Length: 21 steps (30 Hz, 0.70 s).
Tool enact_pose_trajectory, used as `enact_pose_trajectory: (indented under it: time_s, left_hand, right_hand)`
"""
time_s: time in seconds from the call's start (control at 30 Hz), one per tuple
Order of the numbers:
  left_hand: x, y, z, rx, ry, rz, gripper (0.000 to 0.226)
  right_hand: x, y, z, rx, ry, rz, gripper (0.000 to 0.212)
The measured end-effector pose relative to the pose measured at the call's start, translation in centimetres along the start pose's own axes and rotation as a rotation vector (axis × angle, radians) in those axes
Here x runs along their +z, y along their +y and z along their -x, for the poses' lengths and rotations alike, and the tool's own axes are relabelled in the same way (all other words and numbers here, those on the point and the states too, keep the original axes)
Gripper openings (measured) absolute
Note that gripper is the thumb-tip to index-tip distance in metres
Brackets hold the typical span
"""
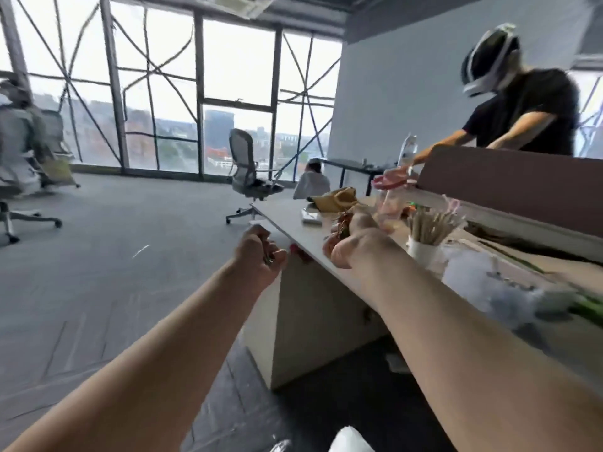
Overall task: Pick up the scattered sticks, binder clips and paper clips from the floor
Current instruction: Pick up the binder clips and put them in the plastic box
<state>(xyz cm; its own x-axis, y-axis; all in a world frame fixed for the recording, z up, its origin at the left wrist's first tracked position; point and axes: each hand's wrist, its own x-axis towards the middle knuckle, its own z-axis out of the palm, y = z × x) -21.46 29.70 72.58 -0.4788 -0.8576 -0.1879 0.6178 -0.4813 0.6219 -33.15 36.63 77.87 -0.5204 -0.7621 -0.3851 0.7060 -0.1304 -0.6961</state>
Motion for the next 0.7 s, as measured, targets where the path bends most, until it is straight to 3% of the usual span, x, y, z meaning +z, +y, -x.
enact_pose_trajectory:
  time_s: [0.3,0.47,0.7]
  left_hand:
    - [14.4,-10.2,0.7,-0.098,-0.213,-0.143,0.036]
    - [20.5,-18.1,-5.7,-0.146,-0.344,-0.234,0.032]
    - [28.9,-26.5,-9.9,-0.128,-0.450,-0.190,0.030]
  right_hand:
    - [-11.5,-16.0,3.1,-0.183,0.085,-0.133,0.034]
    - [-20.3,-22.3,-2.0,-0.281,0.264,-0.183,0.035]
    - [-26.3,-26.9,-7.6,-0.280,0.331,-0.218,0.029]
